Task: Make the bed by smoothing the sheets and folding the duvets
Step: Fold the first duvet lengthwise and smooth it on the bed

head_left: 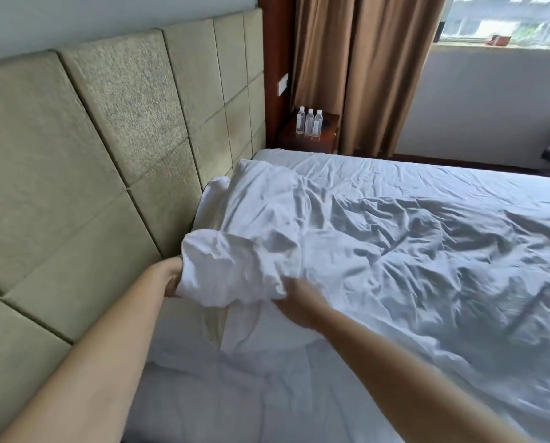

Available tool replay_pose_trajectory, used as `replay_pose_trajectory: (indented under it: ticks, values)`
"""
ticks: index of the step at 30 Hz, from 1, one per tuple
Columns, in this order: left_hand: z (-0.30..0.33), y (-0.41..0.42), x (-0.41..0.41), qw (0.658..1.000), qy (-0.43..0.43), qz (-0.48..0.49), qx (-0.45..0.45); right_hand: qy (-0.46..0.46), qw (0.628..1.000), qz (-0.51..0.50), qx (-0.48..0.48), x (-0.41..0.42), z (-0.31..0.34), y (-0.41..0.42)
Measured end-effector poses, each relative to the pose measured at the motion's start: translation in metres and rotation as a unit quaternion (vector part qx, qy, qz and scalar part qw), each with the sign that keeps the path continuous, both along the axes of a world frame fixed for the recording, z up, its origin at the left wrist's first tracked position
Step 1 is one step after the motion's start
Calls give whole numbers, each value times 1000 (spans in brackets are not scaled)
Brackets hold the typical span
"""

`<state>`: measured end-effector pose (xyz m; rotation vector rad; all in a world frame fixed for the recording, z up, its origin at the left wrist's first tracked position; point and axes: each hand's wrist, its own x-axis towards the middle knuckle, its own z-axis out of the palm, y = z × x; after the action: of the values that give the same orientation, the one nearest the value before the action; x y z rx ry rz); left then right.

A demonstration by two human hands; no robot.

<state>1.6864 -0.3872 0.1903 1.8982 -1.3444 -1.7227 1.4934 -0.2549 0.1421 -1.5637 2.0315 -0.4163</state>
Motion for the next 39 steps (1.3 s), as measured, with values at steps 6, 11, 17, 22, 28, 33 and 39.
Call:
replay_pose_trajectory:
  ticks: [6,11,17,22,28,33,39]
  values:
    - [-58,41,47,980,-177,-87,15,-6,918,217,332,46,-83,62]
    - [-76,55,52,975,-196,-93,37,-90,991,71,73,36,-73,51]
    - [-93,68,50,821,-512,-225,-115,-77,842,235,480,46,-83,85]
    - [-106,62,48,833,-481,-254,-97,-17,974,107,198,25,-72,49]
    - [-96,27,7,978,-171,0,-116,12,997,8,70,15,-69,14]
    - [-94,-23,-20,987,-119,0,-109,34,997,-70,6,17,-63,-31]
    - [-94,-102,-52,988,-85,-50,-116,14,987,-159,-11,2,-49,-107]
